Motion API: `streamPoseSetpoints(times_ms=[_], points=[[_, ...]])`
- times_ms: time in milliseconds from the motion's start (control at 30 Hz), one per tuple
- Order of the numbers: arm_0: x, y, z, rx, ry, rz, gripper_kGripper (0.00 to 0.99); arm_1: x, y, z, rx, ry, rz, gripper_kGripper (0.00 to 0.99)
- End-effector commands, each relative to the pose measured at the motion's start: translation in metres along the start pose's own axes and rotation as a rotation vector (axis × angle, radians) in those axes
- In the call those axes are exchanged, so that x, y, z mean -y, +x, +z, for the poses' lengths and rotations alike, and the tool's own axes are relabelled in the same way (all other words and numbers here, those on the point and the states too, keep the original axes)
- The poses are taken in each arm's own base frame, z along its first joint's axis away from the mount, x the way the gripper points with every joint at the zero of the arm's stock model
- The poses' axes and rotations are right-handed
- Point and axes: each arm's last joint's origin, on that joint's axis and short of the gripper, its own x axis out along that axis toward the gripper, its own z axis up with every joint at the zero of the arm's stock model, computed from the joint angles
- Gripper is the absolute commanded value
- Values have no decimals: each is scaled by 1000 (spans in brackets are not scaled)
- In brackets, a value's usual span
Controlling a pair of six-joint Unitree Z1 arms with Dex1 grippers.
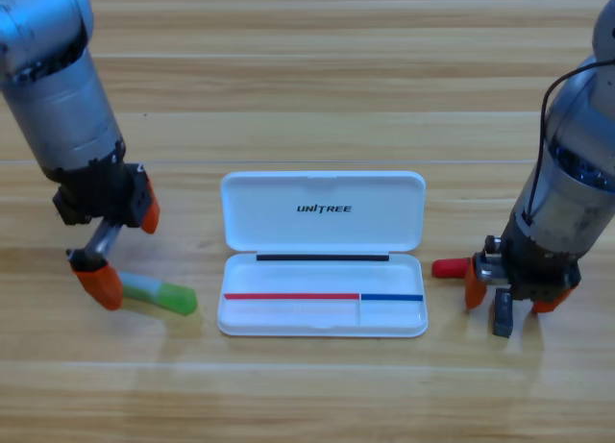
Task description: Clean up eraser and pencils
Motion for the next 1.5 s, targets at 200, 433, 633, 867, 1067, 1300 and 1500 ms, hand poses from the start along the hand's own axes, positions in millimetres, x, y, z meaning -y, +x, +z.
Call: streamPoseSetpoints(times_ms=[200,433,633,867,1067,1300,1500], points=[[-12,33,-10,-24,-48,-63,990,6,25,-1,-125,27,-9,339],[-13,38,-10,-22,-49,-70,990,5,22,-1,-122,10,1,14],[-13,40,-10,-25,-52,-75,989,-1,0,5,-125,-119,4,0],[-13,49,-12,-23,-58,-75,990,-25,-55,8,-121,-838,-19,0],[-11,60,-13,-11,-57,-60,990,-40,-64,5,-175,-1211,40,0],[-6,69,-16,-1,-56,-43,989,-68,-53,-1,-181,-1477,87,0],[0,74,-19,3,-53,-18,988,-92,-40,3,-168,-1586,100,0]])
